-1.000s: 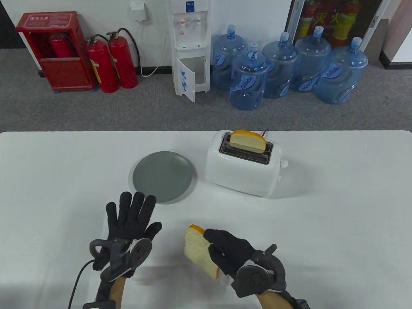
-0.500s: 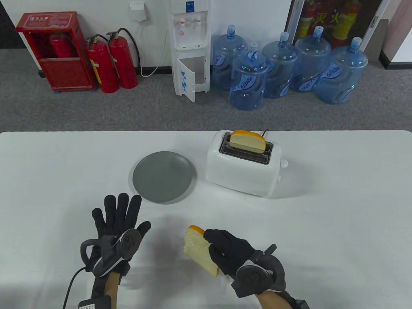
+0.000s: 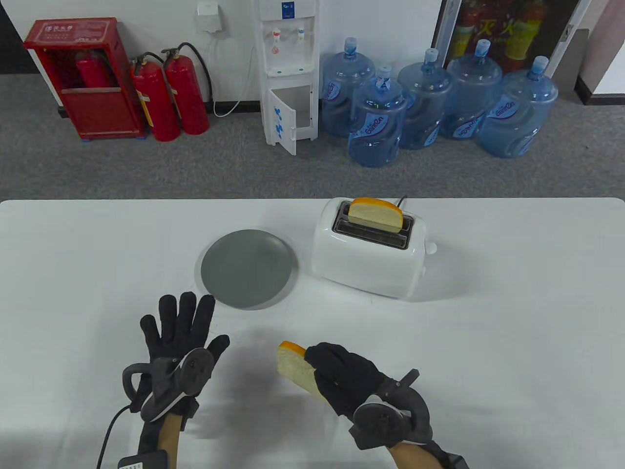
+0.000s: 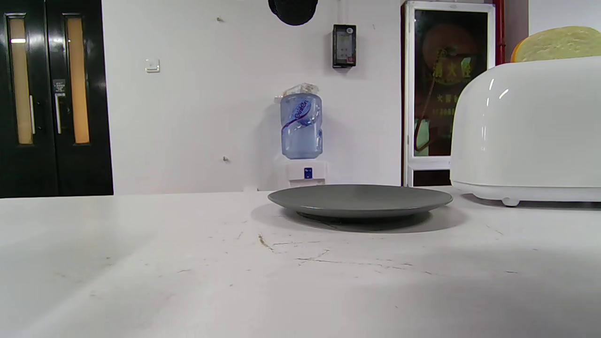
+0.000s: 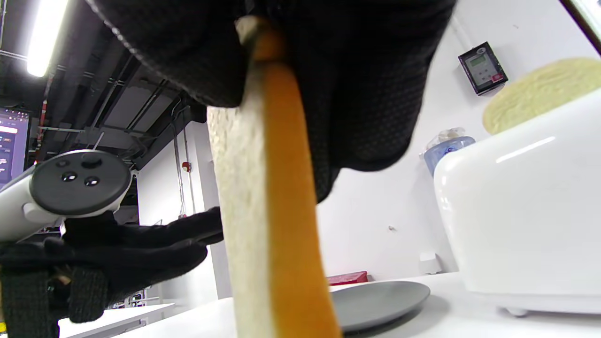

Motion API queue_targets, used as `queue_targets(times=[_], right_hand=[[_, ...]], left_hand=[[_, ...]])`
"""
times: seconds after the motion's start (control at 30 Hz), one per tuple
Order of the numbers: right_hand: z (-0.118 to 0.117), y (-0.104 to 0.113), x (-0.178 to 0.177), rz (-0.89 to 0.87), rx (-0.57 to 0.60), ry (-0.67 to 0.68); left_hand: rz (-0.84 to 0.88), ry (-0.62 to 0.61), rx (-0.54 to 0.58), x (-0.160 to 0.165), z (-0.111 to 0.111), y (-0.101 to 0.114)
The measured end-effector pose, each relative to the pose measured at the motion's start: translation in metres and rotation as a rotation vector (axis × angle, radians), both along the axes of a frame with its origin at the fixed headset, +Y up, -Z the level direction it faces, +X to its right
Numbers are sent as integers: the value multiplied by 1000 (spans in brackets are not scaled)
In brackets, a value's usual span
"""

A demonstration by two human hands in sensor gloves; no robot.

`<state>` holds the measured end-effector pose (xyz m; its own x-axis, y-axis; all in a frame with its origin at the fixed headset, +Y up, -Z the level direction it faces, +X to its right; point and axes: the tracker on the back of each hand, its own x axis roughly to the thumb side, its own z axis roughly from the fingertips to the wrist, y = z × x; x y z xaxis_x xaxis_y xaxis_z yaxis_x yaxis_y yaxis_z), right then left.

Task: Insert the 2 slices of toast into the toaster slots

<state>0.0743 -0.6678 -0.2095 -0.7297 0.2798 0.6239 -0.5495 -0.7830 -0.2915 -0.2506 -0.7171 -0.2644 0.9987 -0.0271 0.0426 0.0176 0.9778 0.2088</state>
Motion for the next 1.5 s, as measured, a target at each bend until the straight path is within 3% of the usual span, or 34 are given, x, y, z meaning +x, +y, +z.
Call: queue_targets(times=[0.3,0.87,1.0,1.2,1.5], right_hand=[[-6,35,9,-20,11,-41],[-39,140,37,-28,116,-213],[-53,160,46,-89,91,-246],[-75,170,57,-86,70,-291],[-112,165,67,-192,-5,-323]], left_hand=[[4,-2,2,0,-1,1],[15,9,-12,-2,-1,2],[4,17,-19,-2,-1,3],[8,30,-24,-5,-1,3],[8,38,-24,-8,-1,4]])
